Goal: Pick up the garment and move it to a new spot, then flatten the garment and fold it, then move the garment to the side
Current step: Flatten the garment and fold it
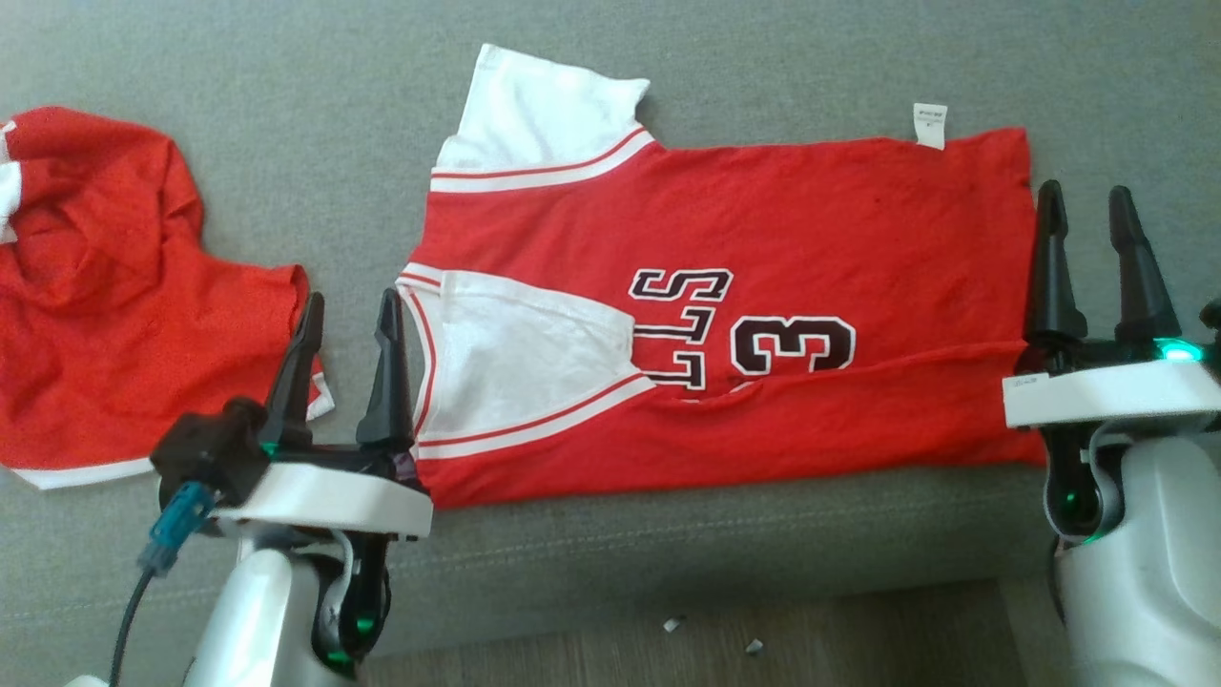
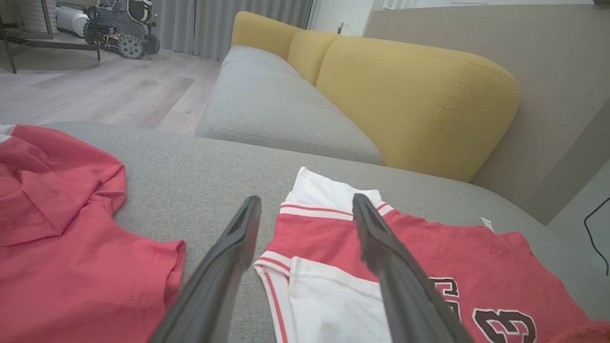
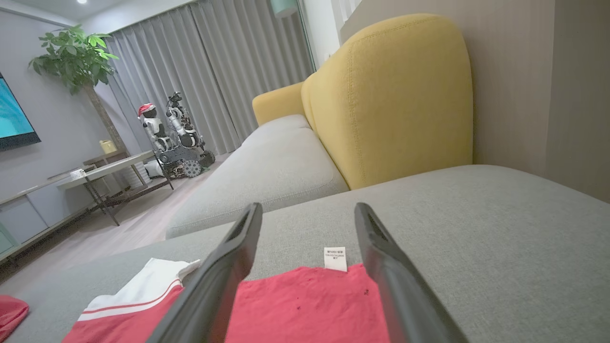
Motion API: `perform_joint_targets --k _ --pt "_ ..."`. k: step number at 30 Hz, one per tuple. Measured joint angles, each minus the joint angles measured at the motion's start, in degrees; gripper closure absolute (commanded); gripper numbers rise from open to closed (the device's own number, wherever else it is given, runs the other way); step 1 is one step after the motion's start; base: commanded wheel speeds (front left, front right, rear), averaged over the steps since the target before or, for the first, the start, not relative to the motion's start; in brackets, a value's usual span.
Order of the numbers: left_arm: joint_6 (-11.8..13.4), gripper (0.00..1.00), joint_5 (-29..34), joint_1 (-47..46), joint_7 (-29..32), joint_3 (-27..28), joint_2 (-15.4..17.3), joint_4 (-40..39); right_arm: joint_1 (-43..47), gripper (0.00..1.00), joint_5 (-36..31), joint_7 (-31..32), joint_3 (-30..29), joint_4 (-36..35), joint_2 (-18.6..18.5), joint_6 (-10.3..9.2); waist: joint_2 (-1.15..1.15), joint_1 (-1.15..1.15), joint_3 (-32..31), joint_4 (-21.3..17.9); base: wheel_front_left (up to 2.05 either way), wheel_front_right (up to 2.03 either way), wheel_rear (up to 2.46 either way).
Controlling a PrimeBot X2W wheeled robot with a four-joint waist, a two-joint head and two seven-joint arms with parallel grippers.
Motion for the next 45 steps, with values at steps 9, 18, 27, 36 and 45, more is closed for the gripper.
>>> perform_joint_targets --k 9,18,27,36,45 --pt "-0.03 0.0 0.03 -2.18 0.0 -1.88 -0.04 0.3 -3.04 0.0 -0.9 7.56 -2.64 2.24 -1.9 0.0 0.0 0.0 3.28 0.91 0.0 0.0 0.0" --pt "-0.08 0.0 0.62 -7.08 0.0 -4.98 -0.1 0.59 -17.77 0.0 -0.12 18.79 -6.19 14.16 -7.8 0.0 0.0 0.0 8.97 2.6 0.0 0.0 0.0" --pt "-0.02 0.0 0.62 -9.53 0.0 -6.17 -0.16 0.59 -27.32 0.0 -2.98 22.26 -6.89 27.58 -10.59 0.0 0.0 0.0 13.13 4.6 0.0 0.0 0.0" --pt "-0.02 0.0 1.02 -10.97 0.0 -6.49 -0.2 0.58 -33.04 0.0 -5.1 22.25 -6.68 37.69 -13.3 0.0 0.0 0.01 14.56 5.41 0.0 0.0 0.0" --pt "-0.56 0.0 2.55 -12.03 -0.01 -4.56 -0.31 1.78 -34.22 1.0 -2.86 18.97 -0.93 40.01 -10.43 0.0 0.0 0.0 13.33 3.46 0.0 0.0 0.0"
